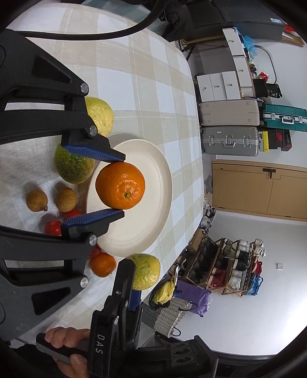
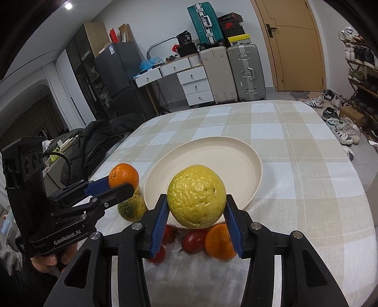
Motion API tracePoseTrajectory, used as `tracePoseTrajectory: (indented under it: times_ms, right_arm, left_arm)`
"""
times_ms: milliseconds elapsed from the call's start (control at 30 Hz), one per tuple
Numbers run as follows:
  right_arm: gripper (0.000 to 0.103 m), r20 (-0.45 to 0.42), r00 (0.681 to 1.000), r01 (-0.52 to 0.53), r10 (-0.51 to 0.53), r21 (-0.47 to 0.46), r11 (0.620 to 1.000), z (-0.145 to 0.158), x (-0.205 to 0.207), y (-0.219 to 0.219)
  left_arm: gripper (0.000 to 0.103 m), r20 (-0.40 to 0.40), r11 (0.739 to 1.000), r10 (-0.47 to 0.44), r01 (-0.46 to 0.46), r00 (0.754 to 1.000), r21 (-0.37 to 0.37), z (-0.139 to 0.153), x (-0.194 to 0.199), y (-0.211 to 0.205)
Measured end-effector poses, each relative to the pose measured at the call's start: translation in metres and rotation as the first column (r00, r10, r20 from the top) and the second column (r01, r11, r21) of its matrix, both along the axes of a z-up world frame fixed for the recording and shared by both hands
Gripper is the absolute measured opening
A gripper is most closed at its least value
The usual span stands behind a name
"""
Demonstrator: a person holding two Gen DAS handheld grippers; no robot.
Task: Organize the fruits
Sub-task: 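Carry the citron and mandarin over the white plate and open both tools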
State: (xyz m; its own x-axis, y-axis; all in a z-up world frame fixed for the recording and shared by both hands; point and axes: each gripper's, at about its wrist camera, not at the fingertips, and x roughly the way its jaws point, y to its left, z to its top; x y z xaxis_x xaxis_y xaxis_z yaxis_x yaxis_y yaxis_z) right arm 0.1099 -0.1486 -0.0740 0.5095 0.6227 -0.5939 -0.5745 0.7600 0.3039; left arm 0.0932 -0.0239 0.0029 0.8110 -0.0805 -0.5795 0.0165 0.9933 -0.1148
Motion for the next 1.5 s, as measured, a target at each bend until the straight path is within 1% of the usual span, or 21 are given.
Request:
tracePoseTrajectory:
  times_ms: [133,333,567,667,767,900,1100,1233,1333,1500]
  right_arm:
    - [0.047,-0.007,1.000,0.003,-0.003,-0.014,1.000,0.000,0.009,0.004]
    - [0.047,-0.033,0.999,0.005,-0.006,-0.031,0.999,-0.004,0.020,0.009]
    - [0.047,-0.059,0.998,0.017,-0.021,-0.062,0.998,-0.013,0.033,0.012]
    - [0.047,-0.080,0.996,0.023,-0.028,-0.067,0.997,-0.020,0.040,0.012]
    - [0.047,-0.093,0.995,0.026,-0.032,-0.064,0.998,-0.025,0.046,0.011]
    - [0.048,-0.094,0.995,0.029,-0.036,-0.075,0.997,-0.026,0.049,0.014]
    - [0.048,-0.110,0.993,0.031,-0.041,-0.086,0.996,-0.031,0.059,0.021]
    - [0.048,-0.095,0.994,0.039,-0.051,-0.117,0.992,-0.033,0.061,0.027]
    - [0.048,-0.085,0.994,0.053,-0.064,-0.122,0.991,-0.033,0.060,0.027]
    - [0.056,-0.019,0.995,0.095,-0.098,-0.110,0.989,-0.025,0.052,0.018]
  left_arm:
    - [0.037,-0.012,1.000,0.006,-0.006,1.000,0.000,-0.002,0.015,0.001]
    - [0.037,-0.023,1.000,0.017,-0.016,1.000,0.026,-0.006,0.034,-0.001]
    - [0.037,-0.059,0.999,0.027,-0.025,0.998,0.028,-0.017,0.054,0.000]
    - [0.037,-0.074,0.999,0.023,-0.021,0.997,0.034,-0.022,0.061,-0.002]
    - [0.037,-0.078,0.998,0.021,-0.017,0.997,0.060,-0.026,0.066,-0.007]
    - [0.037,-0.083,0.998,0.009,-0.004,0.996,0.062,-0.030,0.071,-0.012]
    - [0.037,-0.107,0.996,0.009,0.001,0.994,0.091,-0.040,0.078,-0.016]
    - [0.037,-0.119,0.994,0.019,-0.006,0.993,0.106,-0.042,0.082,-0.017]
    - [0.038,-0.133,0.997,0.007,0.004,0.991,0.081,-0.044,0.083,-0.014]
    - [0.038,-0.124,0.996,0.005,0.007,0.992,0.089,-0.043,0.076,-0.014]
